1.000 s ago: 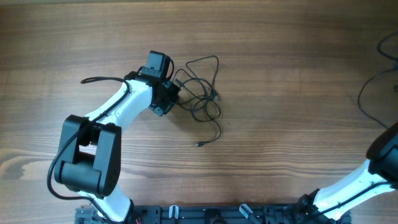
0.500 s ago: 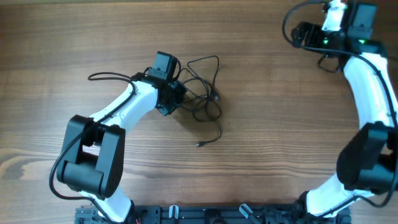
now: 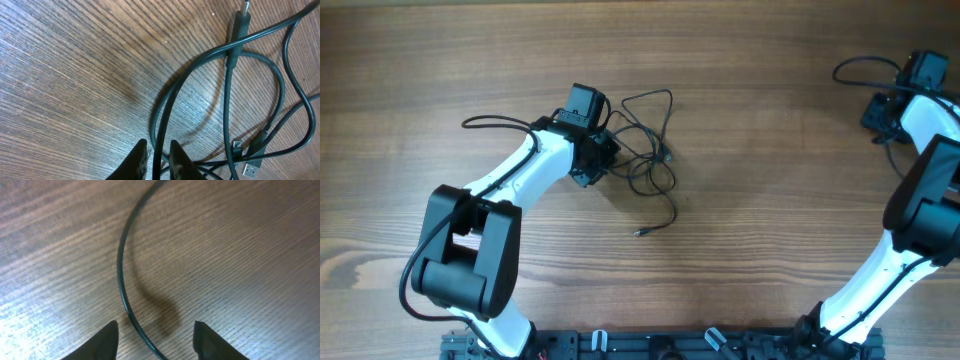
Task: Untangle cables
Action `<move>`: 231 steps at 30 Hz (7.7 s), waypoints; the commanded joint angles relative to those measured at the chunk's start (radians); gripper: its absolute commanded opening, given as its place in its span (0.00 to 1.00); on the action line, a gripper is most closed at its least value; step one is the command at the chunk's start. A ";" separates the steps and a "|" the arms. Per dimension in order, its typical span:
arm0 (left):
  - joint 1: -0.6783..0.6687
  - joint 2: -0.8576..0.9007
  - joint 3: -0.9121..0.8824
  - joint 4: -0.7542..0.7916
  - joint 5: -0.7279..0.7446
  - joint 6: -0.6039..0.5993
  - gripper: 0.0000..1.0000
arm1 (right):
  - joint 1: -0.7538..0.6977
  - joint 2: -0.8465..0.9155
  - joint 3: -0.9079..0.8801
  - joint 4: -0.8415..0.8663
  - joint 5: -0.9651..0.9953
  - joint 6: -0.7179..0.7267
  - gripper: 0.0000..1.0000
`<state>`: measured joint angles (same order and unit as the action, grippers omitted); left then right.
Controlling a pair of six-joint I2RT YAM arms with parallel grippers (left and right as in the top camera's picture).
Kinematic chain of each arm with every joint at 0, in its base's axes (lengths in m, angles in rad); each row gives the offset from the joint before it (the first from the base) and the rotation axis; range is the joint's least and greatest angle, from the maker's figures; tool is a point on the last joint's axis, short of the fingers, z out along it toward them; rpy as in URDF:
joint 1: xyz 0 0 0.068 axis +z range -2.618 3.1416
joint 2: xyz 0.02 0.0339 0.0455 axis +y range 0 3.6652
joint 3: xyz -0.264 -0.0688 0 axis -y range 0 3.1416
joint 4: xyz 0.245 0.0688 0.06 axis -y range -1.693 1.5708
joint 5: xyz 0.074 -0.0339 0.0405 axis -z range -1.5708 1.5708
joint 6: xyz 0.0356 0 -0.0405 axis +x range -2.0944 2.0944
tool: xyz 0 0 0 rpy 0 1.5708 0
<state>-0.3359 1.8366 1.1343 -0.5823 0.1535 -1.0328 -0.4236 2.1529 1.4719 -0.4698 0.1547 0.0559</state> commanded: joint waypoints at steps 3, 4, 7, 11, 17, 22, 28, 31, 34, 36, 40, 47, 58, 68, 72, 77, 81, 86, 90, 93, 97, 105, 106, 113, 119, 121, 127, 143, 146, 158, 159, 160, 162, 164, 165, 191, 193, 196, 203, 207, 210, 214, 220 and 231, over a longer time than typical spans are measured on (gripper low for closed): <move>-0.018 0.009 -0.003 0.003 -0.010 0.005 0.16 | -0.021 0.059 -0.078 -0.062 -0.135 0.007 0.04; -0.022 0.009 -0.003 0.003 -0.010 0.005 0.16 | -0.021 0.030 -0.074 -0.083 -0.187 0.009 0.04; -0.022 0.009 -0.003 0.002 -0.010 0.005 0.16 | -0.021 -0.137 -0.028 -0.123 -0.231 0.071 0.04; -0.022 0.009 -0.003 0.002 -0.010 0.005 0.16 | -0.023 -0.422 -0.024 -0.108 0.016 0.310 0.04; -0.022 0.009 -0.003 0.000 -0.010 0.005 0.16 | -0.054 -0.546 -0.024 -0.220 0.682 0.635 0.04; -0.022 0.009 -0.003 -0.003 -0.010 0.005 0.17 | -0.244 -0.518 -0.035 -0.402 0.639 1.022 0.04; -0.022 0.009 -0.003 -0.002 -0.010 0.005 0.17 | -0.388 -0.296 -0.060 -0.108 0.325 0.576 0.04; -0.022 0.009 -0.003 -0.002 -0.010 0.005 0.17 | -0.385 -0.145 -0.060 -0.062 0.228 0.489 0.34; -0.022 0.009 -0.003 -0.001 -0.010 0.005 0.17 | -0.386 -0.075 -0.060 -0.065 0.197 0.405 1.00; -0.022 0.009 -0.003 -0.001 -0.010 0.005 0.17 | -0.385 -0.076 -0.053 -0.067 0.164 0.389 1.00; -0.022 0.009 -0.003 -0.001 -0.010 0.005 0.18 | -0.378 -0.145 -0.044 -0.058 0.136 0.387 1.00; -0.022 0.009 -0.003 0.005 -0.010 0.005 0.20 | -0.376 -0.246 -0.044 0.080 -0.438 0.177 1.00; -0.044 -0.002 -0.003 0.283 0.396 0.435 0.09 | 0.086 -0.246 -0.059 -0.184 -0.907 0.082 1.00; 0.116 -0.223 -0.003 0.128 0.290 0.460 0.04 | 0.618 -0.246 -0.073 -0.199 -0.908 -0.021 1.00; 0.125 -0.223 -0.003 0.118 0.290 0.461 0.04 | 0.663 -0.245 -0.073 -0.116 -0.708 0.199 0.99; 0.125 -0.223 -0.003 0.105 0.185 0.461 0.04 | 0.761 -0.211 -0.074 -0.129 -0.456 0.392 0.62; 0.138 -0.223 -0.003 -0.044 -0.085 0.450 0.04 | 0.756 -0.238 -0.024 -0.229 -0.381 0.344 0.04; 0.324 -0.223 -0.003 -0.346 -0.390 0.354 0.04 | 0.554 -0.511 0.173 -0.395 -0.013 0.295 0.04; 0.586 -0.223 -0.003 -0.358 -0.224 0.209 0.04 | 0.339 -0.726 0.186 -0.311 0.067 0.253 0.04; 0.682 -0.223 -0.003 -0.343 -0.122 0.210 0.04 | 0.255 -0.750 0.186 -0.197 -0.007 0.107 0.04; 0.673 -0.223 -0.003 -0.359 -0.120 0.217 0.04 | 0.252 -0.691 0.186 0.013 -0.003 0.003 0.04; 0.486 -0.222 -0.003 -0.348 -0.120 0.217 0.04 | 0.204 -0.409 0.187 0.600 0.275 -0.259 0.04; 0.465 -0.222 -0.003 -0.346 -0.120 0.217 0.04 | 0.192 -0.389 0.187 0.636 0.276 -0.267 0.04; 0.331 -0.222 -0.003 -0.259 -0.120 0.216 0.04 | 0.099 -0.159 0.355 0.749 0.166 -0.265 0.04; 0.266 -0.221 -0.003 -0.251 -0.120 0.216 0.04 | 0.095 0.026 0.692 0.763 0.157 -0.262 0.04; 0.259 -0.221 -0.003 -0.251 -0.120 0.216 0.04 | 0.084 0.026 0.777 0.761 0.151 -0.257 0.04; 0.259 -0.221 -0.003 -0.217 -0.120 0.213 0.04 | 0.006 0.070 0.810 0.385 0.045 -0.062 0.04; 0.259 -0.220 -0.003 -0.217 -0.121 0.214 0.04 | 0.139 0.165 0.811 -0.272 0.316 0.851 0.04; 0.259 -0.220 -0.003 -0.217 -0.157 0.214 0.04 | 0.192 0.061 0.811 -0.392 0.341 1.014 0.04; 0.259 -0.220 -0.003 -0.196 -0.203 0.216 0.04 | 0.265 0.136 0.810 -0.281 0.452 2.015 0.05; 0.259 -0.220 -0.003 -0.196 -0.203 0.216 0.04 | 0.261 0.177 0.810 -0.187 0.550 2.011 0.05; 0.259 -0.220 -0.003 -0.196 -0.203 0.216 0.04 | 0.253 0.209 0.810 -0.138 0.608 2.011 0.04; 0.259 -0.220 -0.003 -0.196 -0.203 0.216 0.04 | 0.217 0.282 0.810 -0.063 0.638 1.949 0.05; 0.259 -0.220 -0.003 -0.196 -0.203 0.216 0.04 | 0.162 0.357 0.810 -0.018 0.632 1.779 0.05; 0.259 -0.220 -0.003 -0.196 -0.203 0.216 0.04 | 0.142 0.365 0.810 -0.009 0.632 1.730 0.08; 0.259 -0.220 -0.003 -0.193 -0.155 0.210 0.04 | 0.182 0.085 0.811 -0.673 -0.603 0.443 1.00; 0.249 -0.220 -0.003 -0.029 0.218 0.383 0.04 | 0.195 0.080 0.810 -0.774 -0.809 0.310 1.00; 0.165 -0.220 -0.003 0.198 0.715 0.747 0.24 | 0.263 0.080 0.810 -0.873 -0.818 0.128 1.00; 0.209 -0.247 -0.002 -0.048 0.141 0.499 1.00 | 0.551 0.082 0.810 -0.871 -0.623 0.050 1.00; 0.510 -0.338 -0.002 -0.063 0.141 0.319 1.00 | 0.741 0.082 0.774 -0.803 -0.569 0.089 1.00; 0.691 -0.337 -0.002 -0.131 0.179 0.314 1.00 | 0.906 0.082 0.631 -0.693 -0.562 0.074 0.99; 0.760 -0.337 -0.002 -0.216 0.177 0.315 1.00 | 1.085 0.082 0.426 -0.571 -0.485 0.000 0.99; 0.760 -0.337 -0.002 -0.219 0.174 0.318 1.00 | 1.245 0.082 0.202 -0.254 -0.203 -0.056 0.90; 0.760 -0.337 -0.002 -0.219 0.174 0.318 1.00 | 1.160 -0.002 0.238 -0.280 0.273 -0.016 0.04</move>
<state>0.4198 1.5070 1.1316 -0.8036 0.3195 -0.7025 0.8055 2.2295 1.6577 -0.7193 0.1726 0.0067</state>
